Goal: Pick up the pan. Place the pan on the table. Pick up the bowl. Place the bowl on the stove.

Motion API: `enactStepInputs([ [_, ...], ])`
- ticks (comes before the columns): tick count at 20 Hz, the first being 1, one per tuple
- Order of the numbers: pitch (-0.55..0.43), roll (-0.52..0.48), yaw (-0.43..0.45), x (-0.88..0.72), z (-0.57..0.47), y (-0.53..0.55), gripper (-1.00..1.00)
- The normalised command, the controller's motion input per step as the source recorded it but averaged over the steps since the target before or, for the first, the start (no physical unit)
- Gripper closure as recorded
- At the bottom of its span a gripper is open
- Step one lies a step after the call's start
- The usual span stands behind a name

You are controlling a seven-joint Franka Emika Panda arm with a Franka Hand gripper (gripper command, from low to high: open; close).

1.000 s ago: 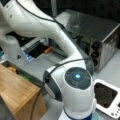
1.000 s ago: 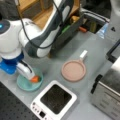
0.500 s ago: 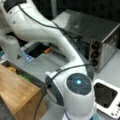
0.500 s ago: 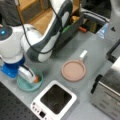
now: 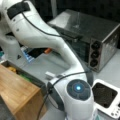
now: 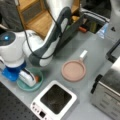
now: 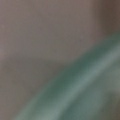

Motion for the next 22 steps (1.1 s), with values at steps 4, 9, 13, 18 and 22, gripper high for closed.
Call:
enactStepInputs([
  [4, -0.121, 0.131, -0.077, -0.02, -0.05, 0.01, 1.00],
  [9, -0.120, 0.141, -0.087, -0.02, -0.03, 0.04, 1.00],
  [13, -0.120, 0.142, -0.092, -0.03, -0.02, 0.03, 1.00],
  [18, -0.118, 0.139, -0.098, -0.03, 0.00, 0.03, 1.00],
  [22, -0.122, 0.143, -0.111, -0.01, -0.02, 0.04, 1.00],
])
